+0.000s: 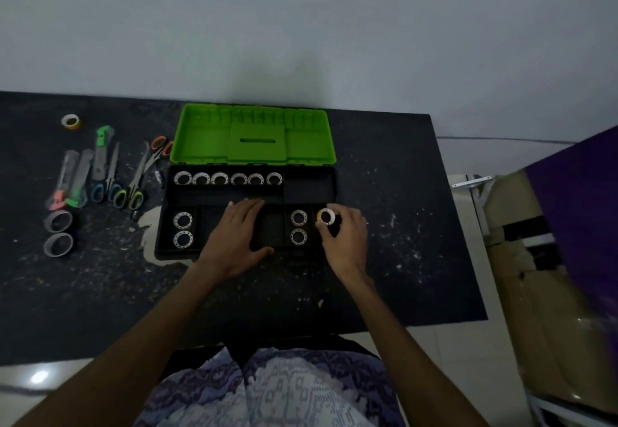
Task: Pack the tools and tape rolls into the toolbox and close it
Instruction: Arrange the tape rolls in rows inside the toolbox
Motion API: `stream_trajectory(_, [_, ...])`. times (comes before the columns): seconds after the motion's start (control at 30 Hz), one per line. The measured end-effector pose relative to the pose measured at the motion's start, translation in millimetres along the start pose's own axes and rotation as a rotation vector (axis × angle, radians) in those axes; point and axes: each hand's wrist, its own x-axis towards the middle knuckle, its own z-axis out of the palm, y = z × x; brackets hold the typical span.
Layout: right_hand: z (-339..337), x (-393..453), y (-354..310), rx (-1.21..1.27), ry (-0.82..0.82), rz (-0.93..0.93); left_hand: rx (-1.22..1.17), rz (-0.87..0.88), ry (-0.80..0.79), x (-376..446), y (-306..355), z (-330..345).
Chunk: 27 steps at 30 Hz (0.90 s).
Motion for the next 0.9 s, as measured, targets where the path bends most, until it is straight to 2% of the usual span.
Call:
stream_trajectory(0.27, [4,8,8,-0.286,-0.019,-0.042,-0.062,-0.037,0.011,2,2,0])
stream_trajectory(0.47, [6,11,18,-0.325,0.058,-0.077,-0.062,-0.048,0.009,3,4,-1])
stream_trajectory(0.9, [14,20,17,-0.314,-0.007,-0.107,-0.046,-0.086,-0.015,3,-1,-1])
